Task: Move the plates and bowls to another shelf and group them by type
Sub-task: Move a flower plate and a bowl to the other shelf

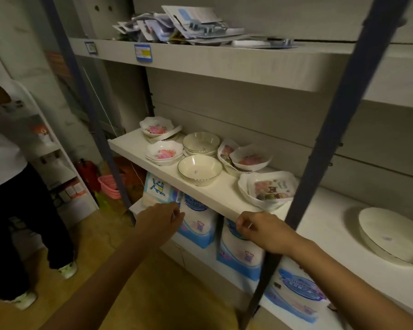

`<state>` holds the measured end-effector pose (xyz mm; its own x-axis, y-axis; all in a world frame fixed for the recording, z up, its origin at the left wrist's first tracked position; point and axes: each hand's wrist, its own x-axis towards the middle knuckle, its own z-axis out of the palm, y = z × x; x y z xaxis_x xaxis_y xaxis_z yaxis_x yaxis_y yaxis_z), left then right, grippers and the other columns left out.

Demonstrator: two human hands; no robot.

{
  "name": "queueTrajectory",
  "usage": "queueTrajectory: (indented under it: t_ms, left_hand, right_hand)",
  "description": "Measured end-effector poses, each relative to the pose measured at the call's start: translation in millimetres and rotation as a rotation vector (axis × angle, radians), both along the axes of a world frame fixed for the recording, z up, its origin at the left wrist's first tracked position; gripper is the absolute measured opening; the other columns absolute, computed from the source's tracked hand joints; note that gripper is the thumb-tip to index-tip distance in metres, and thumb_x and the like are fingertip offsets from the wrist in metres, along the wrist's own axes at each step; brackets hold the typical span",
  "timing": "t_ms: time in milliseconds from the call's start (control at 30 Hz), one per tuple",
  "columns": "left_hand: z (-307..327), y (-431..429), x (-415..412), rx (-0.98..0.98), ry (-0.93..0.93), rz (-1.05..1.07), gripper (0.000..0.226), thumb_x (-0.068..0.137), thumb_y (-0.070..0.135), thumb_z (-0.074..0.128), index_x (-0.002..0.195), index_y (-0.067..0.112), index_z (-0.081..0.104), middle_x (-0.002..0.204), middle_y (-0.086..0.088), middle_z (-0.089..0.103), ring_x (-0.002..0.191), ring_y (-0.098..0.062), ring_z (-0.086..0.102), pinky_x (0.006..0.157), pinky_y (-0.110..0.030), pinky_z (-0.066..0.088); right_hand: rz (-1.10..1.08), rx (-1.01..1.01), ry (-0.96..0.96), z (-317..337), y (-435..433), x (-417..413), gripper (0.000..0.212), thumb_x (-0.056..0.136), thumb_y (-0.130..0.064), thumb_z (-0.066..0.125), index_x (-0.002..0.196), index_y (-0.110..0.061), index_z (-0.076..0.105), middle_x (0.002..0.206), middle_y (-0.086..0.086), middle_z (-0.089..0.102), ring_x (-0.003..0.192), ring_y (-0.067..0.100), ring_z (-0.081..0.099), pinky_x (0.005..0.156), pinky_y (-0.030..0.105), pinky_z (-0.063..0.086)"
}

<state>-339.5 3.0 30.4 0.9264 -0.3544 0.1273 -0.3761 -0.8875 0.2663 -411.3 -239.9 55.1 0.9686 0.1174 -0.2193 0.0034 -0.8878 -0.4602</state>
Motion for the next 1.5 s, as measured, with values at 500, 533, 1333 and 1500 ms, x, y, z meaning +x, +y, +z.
queueTrajectory:
  t_ms: [500, 533, 1333, 1500]
  left_hand:
    - [-2, 48, 215, 0.009, 0.112, -0.161, 0.020, 0.091, 0.037, 0.048, 0.087, 0.019, 0.056, 0.083, 0.008, 0.061, 0.084, -0.009, 0.062, 0.071, -0.015, 0.043]
    - [-2, 49, 227, -0.004, 0.122, -0.175, 0.018, 0.091, 0.036, 0.049, 0.083, 0.020, 0.053, 0.079, 0.008, 0.059, 0.080, -0.009, 0.060, 0.069, -0.014, 0.041]
    - [-18, 124, 393, -0.161, 0.342, -0.250, 0.036, 0.088, 0.034, 0.052, 0.060, 0.013, 0.052, 0.059, -0.006, 0.060, 0.064, -0.029, 0.063, 0.066, -0.040, 0.054]
    - [-27, 126, 412, -0.064, 0.291, -0.095, 0.046, 0.092, 0.040, 0.043, 0.054, 0.015, 0.042, 0.055, 0.000, 0.047, 0.055, -0.015, 0.046, 0.055, -0.028, 0.036]
  right_hand:
    - [-0.201, -0.027, 0.060, -16, 47, 183, 0.032, 0.094, -0.041, 0.043, 0.114, -0.021, 0.059, 0.115, 0.002, 0.065, 0.102, 0.021, 0.060, 0.089, 0.037, 0.050]
    - [-0.232, -0.027, 0.058, -18, 49, 189, 0.033, 0.094, -0.040, 0.044, 0.115, -0.020, 0.060, 0.116, 0.003, 0.065, 0.103, 0.021, 0.060, 0.090, 0.037, 0.049]
    - [-1.294, 0.279, 0.205, -83, 117, 279, 0.036, 0.083, -0.010, 0.056, 0.117, 0.004, 0.050, 0.104, 0.021, 0.065, 0.087, 0.032, 0.061, 0.076, 0.035, 0.049]
    - [-1.277, 0.263, 0.144, -77, 119, 273, 0.029, 0.081, -0.004, 0.050, 0.109, 0.004, 0.053, 0.086, 0.019, 0.072, 0.087, 0.033, 0.066, 0.083, 0.039, 0.052]
